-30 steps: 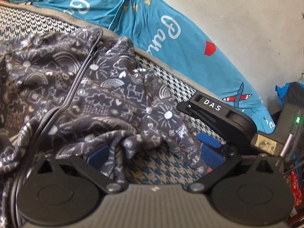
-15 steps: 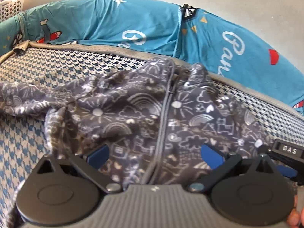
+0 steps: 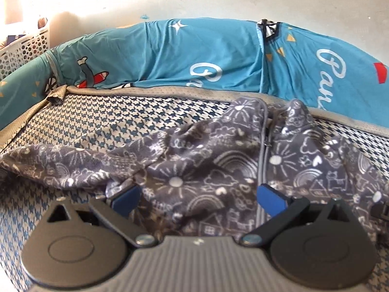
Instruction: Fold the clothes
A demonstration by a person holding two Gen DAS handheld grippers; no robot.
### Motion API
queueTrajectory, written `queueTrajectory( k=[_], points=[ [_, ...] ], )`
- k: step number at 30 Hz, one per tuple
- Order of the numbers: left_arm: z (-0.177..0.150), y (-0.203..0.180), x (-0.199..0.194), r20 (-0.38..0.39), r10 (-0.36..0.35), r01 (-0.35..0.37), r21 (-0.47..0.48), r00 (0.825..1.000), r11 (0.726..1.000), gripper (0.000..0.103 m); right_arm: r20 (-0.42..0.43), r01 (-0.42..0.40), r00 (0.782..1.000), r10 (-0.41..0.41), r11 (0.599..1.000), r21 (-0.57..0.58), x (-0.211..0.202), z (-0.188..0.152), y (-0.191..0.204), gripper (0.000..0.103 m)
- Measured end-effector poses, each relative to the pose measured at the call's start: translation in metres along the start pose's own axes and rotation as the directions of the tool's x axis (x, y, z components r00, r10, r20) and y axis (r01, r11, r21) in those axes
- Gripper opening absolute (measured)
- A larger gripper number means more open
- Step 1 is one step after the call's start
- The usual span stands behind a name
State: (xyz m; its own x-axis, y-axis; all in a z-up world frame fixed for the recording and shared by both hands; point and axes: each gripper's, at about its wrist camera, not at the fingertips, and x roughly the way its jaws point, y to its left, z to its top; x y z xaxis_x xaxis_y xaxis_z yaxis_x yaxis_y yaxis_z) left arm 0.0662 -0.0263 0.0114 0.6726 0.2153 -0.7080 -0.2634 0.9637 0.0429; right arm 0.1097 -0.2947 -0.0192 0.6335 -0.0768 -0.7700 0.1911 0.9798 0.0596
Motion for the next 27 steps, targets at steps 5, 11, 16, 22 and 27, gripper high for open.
queueTrajectory(
  k=[5, 11, 16, 22, 27],
  points=[
    [0.002, -0.004, 0.009, -0.014, 0.017, -0.016, 0.027, 1.000, 1.000, 0.103, 0.037, 0.019, 0.999, -0.019, 1.000, 0.002, 0.014, 0.001, 0.000, 0.080],
    [-0.003, -0.021, 0.011, -0.026, 0.010, -0.008, 0.070, 1.000, 0.998, 0.103, 0.116, 0.010, 0.993, -0.007, 1.000, -0.028, 0.021, 0.004, 0.001, 0.084],
    [-0.005, -0.039, 0.008, -0.031, -0.018, 0.021, 0.106, 0.999, 0.994, 0.103, 0.154, 0.002, 0.988, 0.004, 0.999, -0.039, 0.026, 0.007, 0.003, 0.085],
    [-0.007, -0.049, 0.007, -0.050, -0.039, 0.045, 0.126, 0.998, 0.991, 0.103, 0.216, 0.006, 0.976, 0.006, 0.998, -0.056, 0.033, 0.003, 0.006, 0.090],
    [-0.008, -0.049, 0.007, -0.060, -0.045, 0.052, 0.124, 0.997, 0.991, 0.103, 0.258, 0.004, 0.966, 0.011, 0.998, -0.055, 0.034, 0.000, 0.005, 0.092]
  ],
)
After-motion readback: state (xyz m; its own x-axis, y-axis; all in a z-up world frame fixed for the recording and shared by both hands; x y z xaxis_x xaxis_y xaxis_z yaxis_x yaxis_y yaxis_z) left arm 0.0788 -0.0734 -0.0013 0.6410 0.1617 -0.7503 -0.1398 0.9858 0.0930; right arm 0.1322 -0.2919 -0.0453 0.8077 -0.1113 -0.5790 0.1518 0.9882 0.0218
